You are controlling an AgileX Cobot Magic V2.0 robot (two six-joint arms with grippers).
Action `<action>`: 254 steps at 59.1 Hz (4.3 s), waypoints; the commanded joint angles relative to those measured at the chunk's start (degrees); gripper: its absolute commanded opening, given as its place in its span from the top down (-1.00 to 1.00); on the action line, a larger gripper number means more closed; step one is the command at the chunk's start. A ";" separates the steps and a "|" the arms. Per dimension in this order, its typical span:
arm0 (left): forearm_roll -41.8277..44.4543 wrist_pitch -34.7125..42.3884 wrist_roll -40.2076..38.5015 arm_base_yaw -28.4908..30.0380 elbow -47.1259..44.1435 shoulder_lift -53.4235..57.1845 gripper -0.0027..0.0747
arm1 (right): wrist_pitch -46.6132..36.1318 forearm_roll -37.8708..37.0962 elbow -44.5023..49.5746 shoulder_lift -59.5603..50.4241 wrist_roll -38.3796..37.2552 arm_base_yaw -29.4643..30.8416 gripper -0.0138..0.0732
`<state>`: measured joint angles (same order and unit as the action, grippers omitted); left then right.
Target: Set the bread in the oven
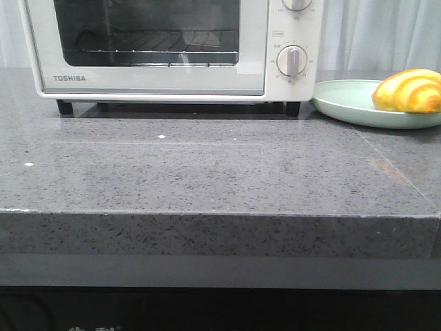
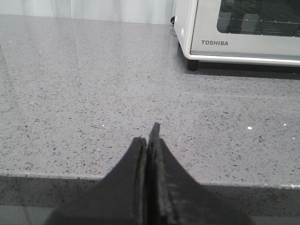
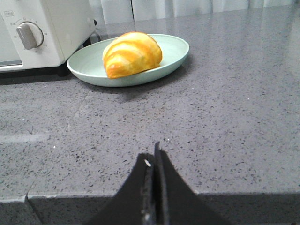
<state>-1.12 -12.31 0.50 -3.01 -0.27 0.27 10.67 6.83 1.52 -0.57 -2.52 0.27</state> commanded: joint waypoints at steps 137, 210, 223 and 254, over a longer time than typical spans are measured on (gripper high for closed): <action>-4.02 -13.17 4.50 -31.29 64.85 -73.10 0.98 | 11.09 -2.06 -30.02 22.05 0.46 0.24 0.81; -5.28 -4.03 2.44 -2.75 28.53 -29.20 0.98 | 16.46 -1.62 -30.55 27.55 -5.54 0.24 0.81; -5.17 -4.03 2.44 -2.51 24.89 -20.68 0.98 | 14.62 -1.62 -37.57 41.47 -8.18 0.24 0.76; -5.17 -4.12 2.44 -2.51 24.78 -19.42 0.98 | 12.19 13.89 -59.39 74.12 -11.15 5.69 -0.39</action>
<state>-6.04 -21.00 3.54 -5.69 23.02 -18.84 26.59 16.07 -54.51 73.02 -13.52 3.52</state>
